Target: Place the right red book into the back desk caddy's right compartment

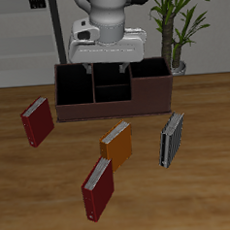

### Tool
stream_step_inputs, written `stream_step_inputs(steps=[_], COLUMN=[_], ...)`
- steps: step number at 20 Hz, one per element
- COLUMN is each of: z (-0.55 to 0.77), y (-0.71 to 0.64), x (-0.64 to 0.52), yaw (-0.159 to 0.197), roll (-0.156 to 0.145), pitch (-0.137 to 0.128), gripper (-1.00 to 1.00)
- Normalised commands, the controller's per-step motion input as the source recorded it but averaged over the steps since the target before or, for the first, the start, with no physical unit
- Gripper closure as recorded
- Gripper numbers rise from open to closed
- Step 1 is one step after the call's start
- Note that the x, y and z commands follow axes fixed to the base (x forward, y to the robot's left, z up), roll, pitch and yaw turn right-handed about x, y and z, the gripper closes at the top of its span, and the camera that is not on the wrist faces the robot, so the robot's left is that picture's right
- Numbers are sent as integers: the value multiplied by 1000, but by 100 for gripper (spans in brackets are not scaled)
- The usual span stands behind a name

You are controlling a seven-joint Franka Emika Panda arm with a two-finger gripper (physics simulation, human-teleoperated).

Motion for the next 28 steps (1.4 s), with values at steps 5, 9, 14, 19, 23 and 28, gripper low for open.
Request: stream_step_inputs(steps=[5,9,14,19,23,28], z=[60,-77,-141,-226,-211,-134], y=[-402,-509,-544,-569,-427,-319], x=[141,18,-127,-193,-208,-239], yaw=[-1,-55,7,-18,-9,-72], roll=[46,70,22,26,-12,-23], pitch=[-9,-16,-43,-7,-38,-32], gripper=[-100,-100,-100,-100,-100,-100])
